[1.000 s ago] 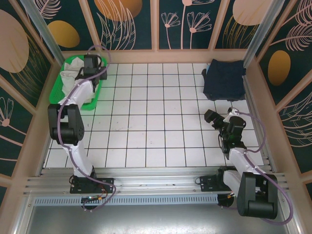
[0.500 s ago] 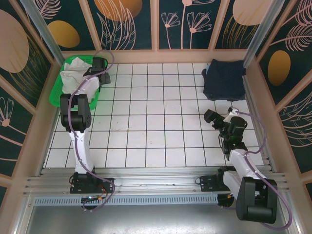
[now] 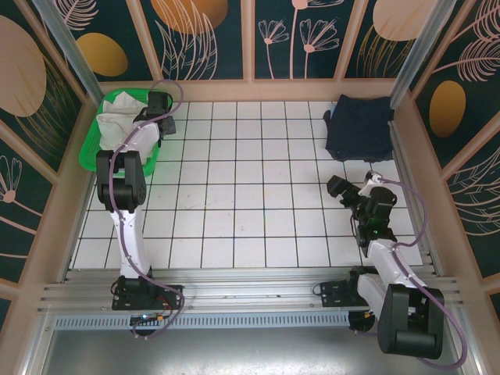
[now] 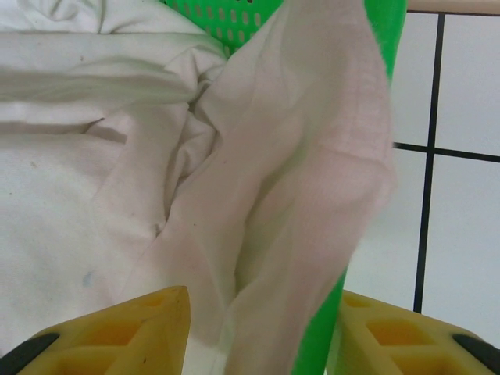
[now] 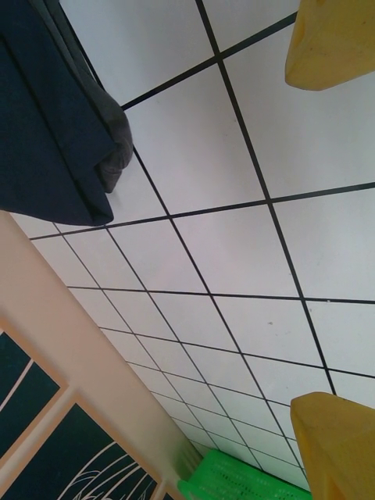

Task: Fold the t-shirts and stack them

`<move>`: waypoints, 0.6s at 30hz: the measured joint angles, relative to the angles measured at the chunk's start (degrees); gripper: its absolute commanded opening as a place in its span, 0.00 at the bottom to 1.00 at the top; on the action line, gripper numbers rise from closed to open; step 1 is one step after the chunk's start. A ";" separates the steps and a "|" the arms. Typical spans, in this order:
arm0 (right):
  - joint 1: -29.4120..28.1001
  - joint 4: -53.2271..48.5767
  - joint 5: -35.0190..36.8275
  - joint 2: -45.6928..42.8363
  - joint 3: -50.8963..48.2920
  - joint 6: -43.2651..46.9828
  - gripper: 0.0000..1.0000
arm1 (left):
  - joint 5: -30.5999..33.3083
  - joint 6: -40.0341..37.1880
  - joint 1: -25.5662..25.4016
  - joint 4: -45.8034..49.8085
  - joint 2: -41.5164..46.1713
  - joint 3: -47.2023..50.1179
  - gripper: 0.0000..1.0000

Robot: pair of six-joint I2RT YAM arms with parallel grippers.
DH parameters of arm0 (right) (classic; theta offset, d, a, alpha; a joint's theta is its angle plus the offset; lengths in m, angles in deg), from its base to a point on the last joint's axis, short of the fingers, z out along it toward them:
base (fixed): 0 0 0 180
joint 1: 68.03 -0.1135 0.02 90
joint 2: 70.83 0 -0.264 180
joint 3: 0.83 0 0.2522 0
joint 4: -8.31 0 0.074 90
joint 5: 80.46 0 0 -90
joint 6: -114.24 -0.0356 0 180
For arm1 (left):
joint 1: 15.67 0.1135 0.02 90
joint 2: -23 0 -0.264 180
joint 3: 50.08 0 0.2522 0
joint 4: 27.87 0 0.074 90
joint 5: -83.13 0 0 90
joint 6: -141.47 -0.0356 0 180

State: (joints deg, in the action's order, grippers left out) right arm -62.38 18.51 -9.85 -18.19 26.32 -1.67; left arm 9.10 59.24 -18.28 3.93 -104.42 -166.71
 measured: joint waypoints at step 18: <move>0.04 0.11 0.04 -0.11 0.00 -0.20 0.99 | -0.26 0.46 0.00 1.75 3.21 -1.18 0.44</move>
State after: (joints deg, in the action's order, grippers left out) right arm -62.33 18.62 -9.81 -18.30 26.32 -1.86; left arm 8.84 59.70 -18.28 5.68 -101.21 -167.89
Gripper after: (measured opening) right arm 0.990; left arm 0.451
